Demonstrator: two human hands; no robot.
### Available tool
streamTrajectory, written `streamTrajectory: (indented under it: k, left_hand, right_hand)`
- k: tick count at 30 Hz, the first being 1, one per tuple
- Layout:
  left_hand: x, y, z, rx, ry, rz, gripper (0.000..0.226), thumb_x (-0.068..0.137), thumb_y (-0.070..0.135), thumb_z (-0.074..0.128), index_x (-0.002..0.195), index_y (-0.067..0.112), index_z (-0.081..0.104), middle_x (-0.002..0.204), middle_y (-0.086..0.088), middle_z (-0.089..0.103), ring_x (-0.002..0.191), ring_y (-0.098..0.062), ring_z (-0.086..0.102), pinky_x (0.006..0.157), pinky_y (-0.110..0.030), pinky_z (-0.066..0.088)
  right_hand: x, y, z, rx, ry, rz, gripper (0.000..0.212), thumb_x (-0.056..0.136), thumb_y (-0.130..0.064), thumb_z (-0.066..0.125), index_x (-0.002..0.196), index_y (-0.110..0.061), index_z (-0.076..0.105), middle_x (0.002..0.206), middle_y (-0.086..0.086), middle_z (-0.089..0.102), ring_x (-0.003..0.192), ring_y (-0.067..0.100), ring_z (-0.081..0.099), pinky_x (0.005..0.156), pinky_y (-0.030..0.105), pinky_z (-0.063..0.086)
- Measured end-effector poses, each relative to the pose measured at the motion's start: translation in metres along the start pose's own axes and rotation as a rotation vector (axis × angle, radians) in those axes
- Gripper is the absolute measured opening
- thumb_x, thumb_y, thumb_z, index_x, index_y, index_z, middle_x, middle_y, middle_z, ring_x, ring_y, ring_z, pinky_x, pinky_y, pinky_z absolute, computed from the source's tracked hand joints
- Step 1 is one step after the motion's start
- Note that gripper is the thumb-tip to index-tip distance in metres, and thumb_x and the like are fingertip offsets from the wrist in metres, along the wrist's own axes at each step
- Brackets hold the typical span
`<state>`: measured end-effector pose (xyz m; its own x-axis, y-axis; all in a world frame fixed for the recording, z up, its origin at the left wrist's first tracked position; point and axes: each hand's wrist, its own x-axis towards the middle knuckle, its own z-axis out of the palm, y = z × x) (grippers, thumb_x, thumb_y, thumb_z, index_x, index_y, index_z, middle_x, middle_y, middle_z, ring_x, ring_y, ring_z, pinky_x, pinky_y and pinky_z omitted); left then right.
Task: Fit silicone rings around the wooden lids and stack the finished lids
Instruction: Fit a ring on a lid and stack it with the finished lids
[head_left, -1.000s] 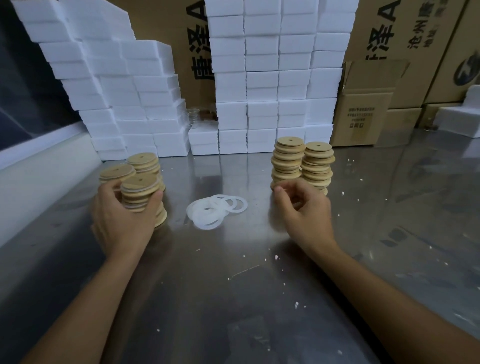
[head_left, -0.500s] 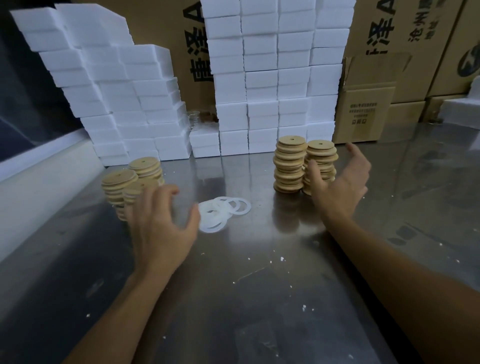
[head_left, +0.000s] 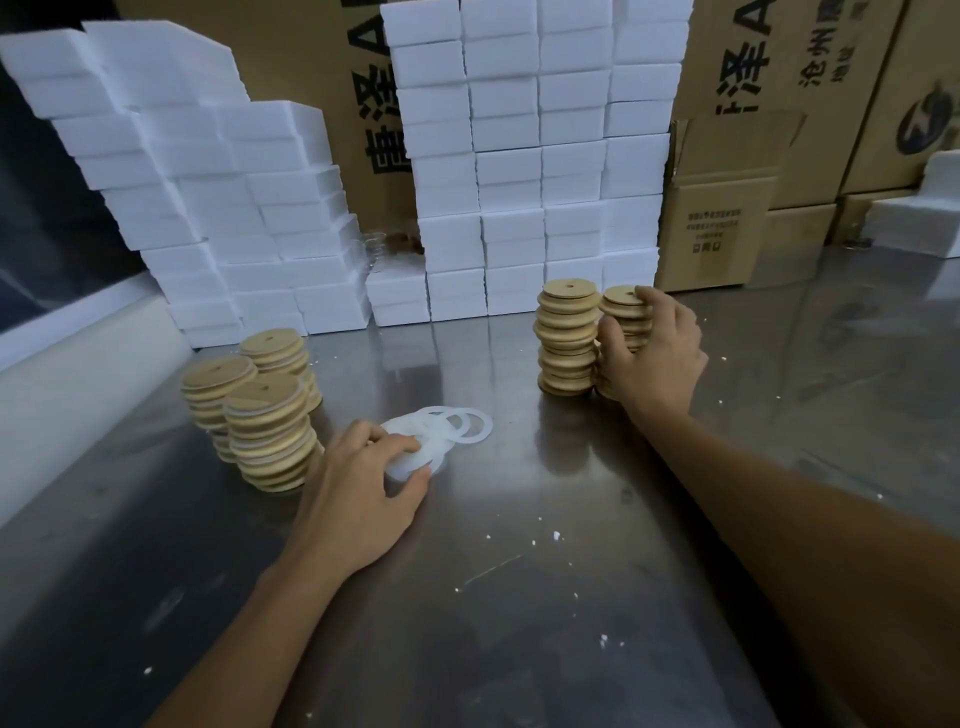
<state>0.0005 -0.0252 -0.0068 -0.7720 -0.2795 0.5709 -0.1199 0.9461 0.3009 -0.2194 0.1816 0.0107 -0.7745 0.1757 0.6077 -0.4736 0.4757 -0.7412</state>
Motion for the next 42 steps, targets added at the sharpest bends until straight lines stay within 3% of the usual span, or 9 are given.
streamTrajectory:
  k: [6,11,17,20,25,29,34,38,42]
  left_hand:
    - [0.002,-0.003,0.002,-0.05,-0.006,-0.059,0.023,0.081,0.032,0.076,0.101,0.02,0.075,0.098,0.004,0.056,0.089,-0.011,0.046,0.087,-0.037,0.044]
    - [0.004,-0.005,0.001,-0.083,-0.001,-0.054,0.011,0.081,0.023,0.076,0.091,0.019,0.076,0.091,0.007,0.054,0.086,-0.009,0.046,0.08,-0.025,0.034]
    - [0.005,-0.002,-0.003,-0.117,-0.007,-0.058,0.007,0.078,0.015,0.078,0.082,0.018,0.074,0.085,0.007,0.052,0.083,-0.011,0.045,0.074,-0.023,0.029]
    - [0.006,0.0,-0.005,-0.116,0.007,-0.054,0.014,0.075,0.011,0.081,0.072,0.017,0.068,0.079,0.007,0.054,0.078,-0.015,0.044,0.07,-0.026,0.028]
    - [0.003,0.007,-0.011,-0.104,0.063,-0.061,0.019,0.073,0.01,0.081,0.068,0.019,0.066,0.064,0.018,0.053,0.068,-0.02,0.052,0.075,-0.045,0.047]
    - [0.002,0.006,-0.011,-0.196,0.098,-0.034,0.018,0.078,0.007,0.077,0.073,0.019,0.064,0.073,0.016,0.062,0.062,-0.015,0.055,0.067,-0.033,0.048]
    - [0.001,0.009,-0.012,-0.238,0.138,-0.013,0.015,0.078,0.004,0.076,0.087,0.014,0.068,0.075,0.01,0.063,0.059,-0.003,0.051,0.062,-0.023,0.041]
    - [0.001,0.01,-0.014,-0.235,0.143,0.018,0.013,0.076,0.002,0.078,0.084,0.007,0.07,0.063,0.017,0.051,0.056,0.0,0.048,0.059,-0.014,0.036]
    - [0.002,0.009,-0.013,-0.262,0.197,0.025,0.006,0.084,0.003,0.071,0.082,0.008,0.068,0.077,0.004,0.065,0.065,-0.002,0.054,0.063,-0.008,0.037]
  right_hand:
    - [0.002,0.003,-0.003,-0.026,0.116,0.025,0.035,0.094,-0.023,0.057,0.128,-0.021,0.056,0.132,0.008,0.053,0.124,0.029,0.046,0.1,0.044,0.03]
    - [-0.002,-0.001,-0.011,0.044,0.229,0.127,0.029,0.098,-0.015,0.052,0.127,-0.014,0.055,0.127,0.015,0.051,0.118,0.035,0.048,0.096,0.047,0.035]
    - [-0.012,-0.007,-0.025,0.161,0.276,0.068,0.027,0.099,-0.012,0.055,0.123,0.0,0.055,0.119,0.025,0.051,0.106,0.038,0.048,0.089,0.033,0.035]
    - [-0.019,-0.008,-0.03,0.223,0.249,0.074,0.028,0.1,-0.015,0.053,0.125,-0.002,0.052,0.118,0.019,0.048,0.106,0.031,0.048,0.085,0.026,0.034]
    - [-0.031,-0.009,-0.037,0.294,0.204,0.112,0.032,0.102,-0.03,0.049,0.129,-0.013,0.047,0.113,0.0,0.047,0.099,0.016,0.049,0.076,0.017,0.036]
    - [-0.042,-0.009,-0.042,0.35,0.189,0.151,0.022,0.102,-0.04,0.047,0.122,-0.031,0.042,0.094,0.0,0.064,0.076,0.012,0.057,0.069,0.017,0.035]
    - [-0.053,-0.012,-0.047,0.334,0.156,0.129,0.013,0.1,-0.04,0.051,0.111,-0.04,0.044,0.065,-0.022,0.06,0.065,-0.006,0.057,0.072,0.028,0.042]
    - [-0.057,-0.016,-0.048,0.384,0.103,0.058,0.016,0.098,-0.034,0.057,0.113,-0.036,0.05,0.075,-0.016,0.062,0.063,-0.001,0.057,0.067,0.025,0.047]
    - [-0.059,-0.023,-0.05,0.429,0.045,0.002,0.024,0.095,-0.026,0.065,0.111,-0.036,0.051,0.081,-0.02,0.061,0.062,0.0,0.054,0.064,0.018,0.044]
